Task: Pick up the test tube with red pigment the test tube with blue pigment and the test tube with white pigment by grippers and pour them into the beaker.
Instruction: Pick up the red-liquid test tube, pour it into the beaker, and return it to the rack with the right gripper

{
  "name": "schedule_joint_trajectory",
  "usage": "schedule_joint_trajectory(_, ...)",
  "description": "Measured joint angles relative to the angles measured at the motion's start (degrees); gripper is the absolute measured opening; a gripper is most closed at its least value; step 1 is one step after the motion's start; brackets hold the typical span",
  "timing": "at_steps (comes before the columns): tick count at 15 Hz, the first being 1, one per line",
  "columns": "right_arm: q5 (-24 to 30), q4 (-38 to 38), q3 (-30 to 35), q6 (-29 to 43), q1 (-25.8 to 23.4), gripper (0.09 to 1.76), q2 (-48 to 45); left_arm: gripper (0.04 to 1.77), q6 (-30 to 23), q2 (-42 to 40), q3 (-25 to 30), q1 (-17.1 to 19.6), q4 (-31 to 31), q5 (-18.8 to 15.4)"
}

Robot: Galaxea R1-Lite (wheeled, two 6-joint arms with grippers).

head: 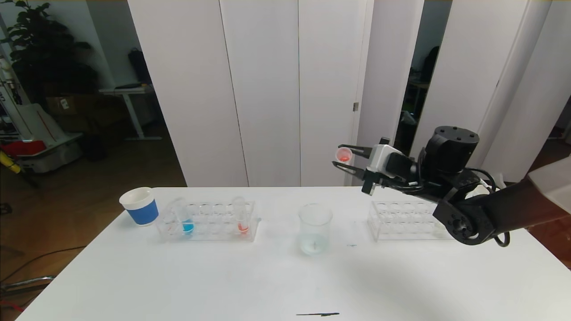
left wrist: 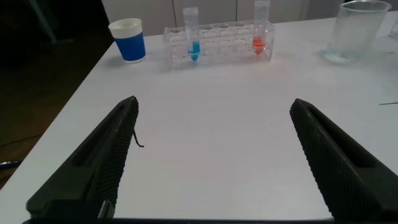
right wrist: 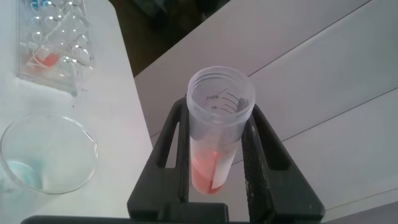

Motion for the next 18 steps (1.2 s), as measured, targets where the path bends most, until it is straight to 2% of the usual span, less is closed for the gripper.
schedule_joint_trajectory(5,3.45,7.63,-3.06,-14.34,-0.26,0.57,0.72,1.74,0.00,0.00,0.00,-0.02,0.00,0.01)
schedule_joint_trajectory(8,3.58,8.57,-9.29,-20.37,-0.39,0.57,2.71,1.74,0.02,0.00,0.00,-0.02,0.00,0.00)
schedule_joint_trajectory(10,3.54,11.98,-13.20,-25.73,-0.39,0.57,4.58,1.74,0.02,0.00,0.00,-0.02,-0.02,0.00)
schedule_joint_trajectory(18,3.28,13.68,-20.59,-34.84,-0.24,0.57,10.39,1.74,0.00,0.00,0.00,0.00,0.00,0.00)
